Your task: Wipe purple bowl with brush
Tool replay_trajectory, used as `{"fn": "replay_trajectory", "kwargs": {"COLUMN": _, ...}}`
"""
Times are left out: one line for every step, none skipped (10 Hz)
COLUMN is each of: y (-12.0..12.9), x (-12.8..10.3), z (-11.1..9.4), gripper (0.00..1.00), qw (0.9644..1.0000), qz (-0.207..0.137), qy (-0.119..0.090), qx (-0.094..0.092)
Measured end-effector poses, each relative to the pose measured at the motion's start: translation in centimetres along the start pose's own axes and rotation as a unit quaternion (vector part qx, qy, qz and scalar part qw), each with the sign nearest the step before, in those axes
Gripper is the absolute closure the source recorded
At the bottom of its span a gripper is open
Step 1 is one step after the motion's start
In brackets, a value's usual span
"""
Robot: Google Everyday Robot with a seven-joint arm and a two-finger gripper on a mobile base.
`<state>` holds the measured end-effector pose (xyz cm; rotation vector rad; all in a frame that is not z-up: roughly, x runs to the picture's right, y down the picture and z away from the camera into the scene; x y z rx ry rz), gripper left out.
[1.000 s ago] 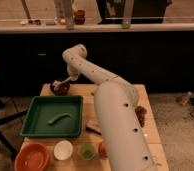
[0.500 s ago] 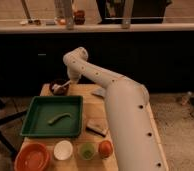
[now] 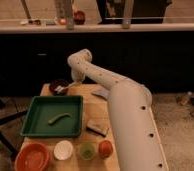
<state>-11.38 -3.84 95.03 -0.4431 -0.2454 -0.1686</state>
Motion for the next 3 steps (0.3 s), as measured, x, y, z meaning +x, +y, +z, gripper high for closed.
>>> {"fn": "replay_trajectory", "kwargs": {"y": -0.6, "x": 0.2, "z": 0.4, "gripper": 1.0, "qw": 1.0, "qz": 0.003, "qy": 0.003, "qx": -0.003}}
{"fn": "replay_trajectory", "kwargs": {"y": -1.5, "x": 0.5, "z": 0.7, "gripper": 1.0, "qw": 1.0, "qz": 0.004, "qy": 0.007, "qx": -0.004}}
{"fn": "replay_trajectory", "kwargs": {"y": -2.3, "x": 0.7, "z": 1.0, "gripper": 1.0, "qw": 0.9999, "qz": 0.005, "qy": 0.01, "qx": -0.006}}
